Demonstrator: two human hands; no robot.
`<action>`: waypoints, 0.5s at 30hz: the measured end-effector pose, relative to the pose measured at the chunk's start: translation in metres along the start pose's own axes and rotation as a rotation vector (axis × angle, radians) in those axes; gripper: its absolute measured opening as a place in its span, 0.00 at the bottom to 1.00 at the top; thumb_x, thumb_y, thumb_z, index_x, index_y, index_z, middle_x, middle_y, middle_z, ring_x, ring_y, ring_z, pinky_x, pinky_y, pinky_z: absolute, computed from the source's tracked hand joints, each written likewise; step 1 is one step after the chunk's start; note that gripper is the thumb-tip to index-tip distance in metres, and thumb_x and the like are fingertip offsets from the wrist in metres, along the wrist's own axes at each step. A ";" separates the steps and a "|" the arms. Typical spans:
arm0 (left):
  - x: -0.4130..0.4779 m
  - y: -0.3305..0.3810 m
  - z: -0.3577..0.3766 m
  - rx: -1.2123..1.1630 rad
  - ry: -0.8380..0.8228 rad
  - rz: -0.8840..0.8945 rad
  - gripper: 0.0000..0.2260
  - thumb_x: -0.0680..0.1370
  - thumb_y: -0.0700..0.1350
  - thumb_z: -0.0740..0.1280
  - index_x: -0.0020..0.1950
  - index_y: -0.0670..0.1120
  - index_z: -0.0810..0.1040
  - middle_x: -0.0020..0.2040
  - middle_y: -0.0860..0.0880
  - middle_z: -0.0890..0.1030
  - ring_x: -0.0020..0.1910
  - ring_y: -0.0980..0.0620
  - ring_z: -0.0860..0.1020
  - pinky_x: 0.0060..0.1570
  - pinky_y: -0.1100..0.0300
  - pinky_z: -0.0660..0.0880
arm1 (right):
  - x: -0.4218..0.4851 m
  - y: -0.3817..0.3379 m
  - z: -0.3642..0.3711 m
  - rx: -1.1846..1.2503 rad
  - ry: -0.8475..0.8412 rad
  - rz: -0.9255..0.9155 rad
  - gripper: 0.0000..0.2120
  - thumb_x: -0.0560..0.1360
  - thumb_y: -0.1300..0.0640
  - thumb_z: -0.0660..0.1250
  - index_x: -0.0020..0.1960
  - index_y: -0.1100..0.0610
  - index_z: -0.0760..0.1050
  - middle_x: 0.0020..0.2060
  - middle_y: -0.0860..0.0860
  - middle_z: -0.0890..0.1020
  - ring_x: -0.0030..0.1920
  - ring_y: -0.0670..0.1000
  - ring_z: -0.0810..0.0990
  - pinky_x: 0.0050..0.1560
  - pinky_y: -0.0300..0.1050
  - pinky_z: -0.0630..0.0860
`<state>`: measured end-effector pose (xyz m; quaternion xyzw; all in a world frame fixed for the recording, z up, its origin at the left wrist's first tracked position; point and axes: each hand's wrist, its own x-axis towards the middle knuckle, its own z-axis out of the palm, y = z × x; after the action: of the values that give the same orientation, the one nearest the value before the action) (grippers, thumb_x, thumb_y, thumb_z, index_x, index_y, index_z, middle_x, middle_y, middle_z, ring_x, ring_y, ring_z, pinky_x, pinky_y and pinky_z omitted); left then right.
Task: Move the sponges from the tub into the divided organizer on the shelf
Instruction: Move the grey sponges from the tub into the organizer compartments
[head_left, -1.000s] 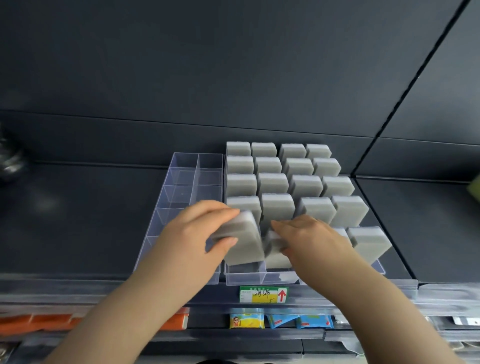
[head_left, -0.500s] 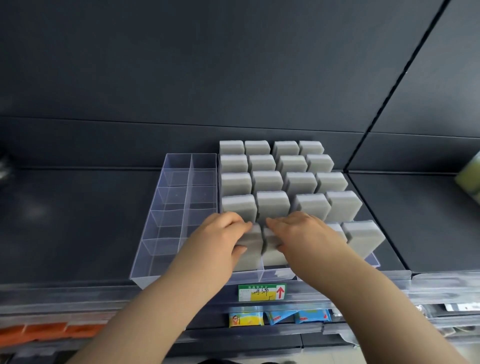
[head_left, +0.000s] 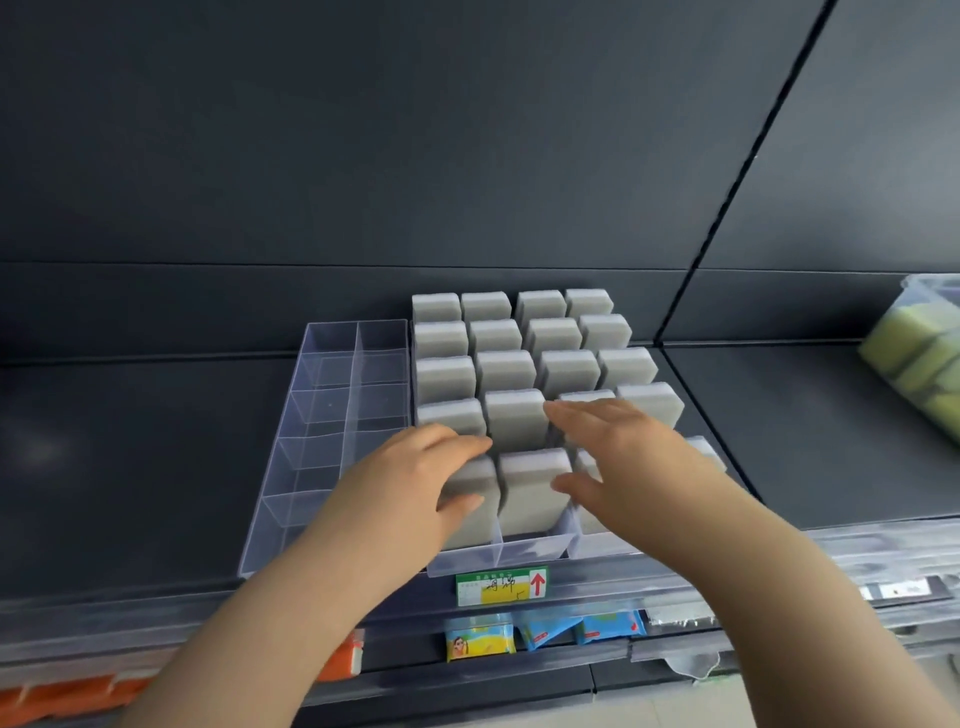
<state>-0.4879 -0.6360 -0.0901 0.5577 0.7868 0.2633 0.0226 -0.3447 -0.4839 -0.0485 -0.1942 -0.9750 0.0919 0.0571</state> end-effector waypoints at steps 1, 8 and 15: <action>0.001 0.004 -0.001 -0.003 0.013 0.001 0.20 0.76 0.54 0.64 0.68 0.60 0.68 0.60 0.63 0.70 0.53 0.66 0.65 0.45 0.72 0.64 | -0.005 0.004 -0.005 0.010 0.020 -0.001 0.29 0.76 0.49 0.64 0.74 0.48 0.57 0.71 0.43 0.64 0.71 0.45 0.59 0.65 0.36 0.58; 0.015 0.082 -0.002 0.087 0.182 0.164 0.15 0.75 0.48 0.67 0.61 0.49 0.77 0.55 0.51 0.79 0.53 0.51 0.78 0.47 0.61 0.71 | -0.066 0.047 -0.032 0.111 0.200 0.070 0.25 0.74 0.45 0.63 0.70 0.47 0.65 0.68 0.41 0.68 0.60 0.40 0.70 0.61 0.33 0.61; 0.017 0.197 0.060 0.042 0.173 0.326 0.18 0.75 0.49 0.61 0.62 0.45 0.77 0.54 0.50 0.80 0.53 0.50 0.78 0.49 0.58 0.76 | -0.175 0.119 -0.044 0.190 0.336 0.209 0.27 0.73 0.43 0.61 0.71 0.46 0.63 0.70 0.41 0.65 0.69 0.43 0.63 0.66 0.39 0.63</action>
<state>-0.3040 -0.5507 -0.0510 0.6536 0.6903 0.2940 -0.0997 -0.1336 -0.4370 -0.0428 -0.3007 -0.9132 0.1551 0.2270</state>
